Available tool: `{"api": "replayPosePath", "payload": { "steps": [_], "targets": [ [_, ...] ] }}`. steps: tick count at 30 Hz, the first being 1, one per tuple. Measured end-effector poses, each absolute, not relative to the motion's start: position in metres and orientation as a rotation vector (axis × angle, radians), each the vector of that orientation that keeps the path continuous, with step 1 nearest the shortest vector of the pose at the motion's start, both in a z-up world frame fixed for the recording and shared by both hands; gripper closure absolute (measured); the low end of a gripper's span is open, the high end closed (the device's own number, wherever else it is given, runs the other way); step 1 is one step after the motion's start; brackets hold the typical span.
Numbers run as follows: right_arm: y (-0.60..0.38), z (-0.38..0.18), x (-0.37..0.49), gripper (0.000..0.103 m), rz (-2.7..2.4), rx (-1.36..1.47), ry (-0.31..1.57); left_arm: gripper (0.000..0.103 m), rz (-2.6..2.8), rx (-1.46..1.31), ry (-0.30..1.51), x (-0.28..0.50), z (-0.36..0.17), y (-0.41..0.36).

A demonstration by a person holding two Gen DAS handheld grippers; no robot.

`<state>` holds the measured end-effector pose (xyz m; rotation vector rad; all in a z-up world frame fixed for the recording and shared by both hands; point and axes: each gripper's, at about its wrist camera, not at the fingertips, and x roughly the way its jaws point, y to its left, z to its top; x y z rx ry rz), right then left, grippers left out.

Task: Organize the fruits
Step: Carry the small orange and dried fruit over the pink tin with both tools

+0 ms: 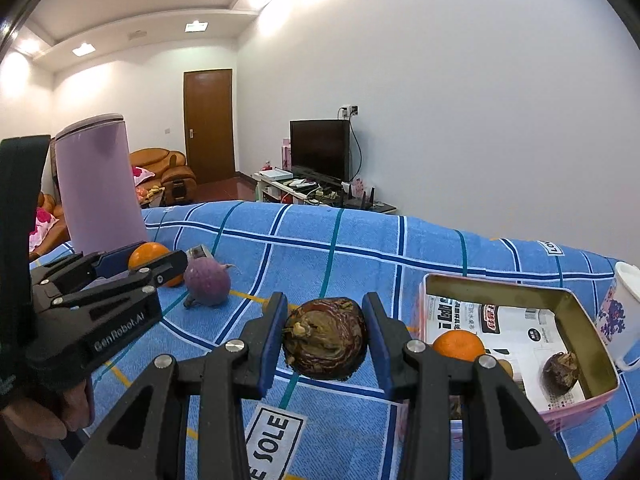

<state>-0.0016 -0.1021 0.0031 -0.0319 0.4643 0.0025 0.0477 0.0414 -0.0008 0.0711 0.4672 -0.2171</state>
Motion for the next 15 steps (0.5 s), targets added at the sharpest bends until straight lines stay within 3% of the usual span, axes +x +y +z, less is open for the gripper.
{"api": "replayPosePath", "payload": {
  "steps": [15],
  "targets": [
    [-0.1005, 0.0010, -0.0056, 0.062, 0.006, -0.038, 0.472, 0.060, -0.180, 0.067, 0.477, 0.0386, 0.0006, 0.0371]
  ]
}}
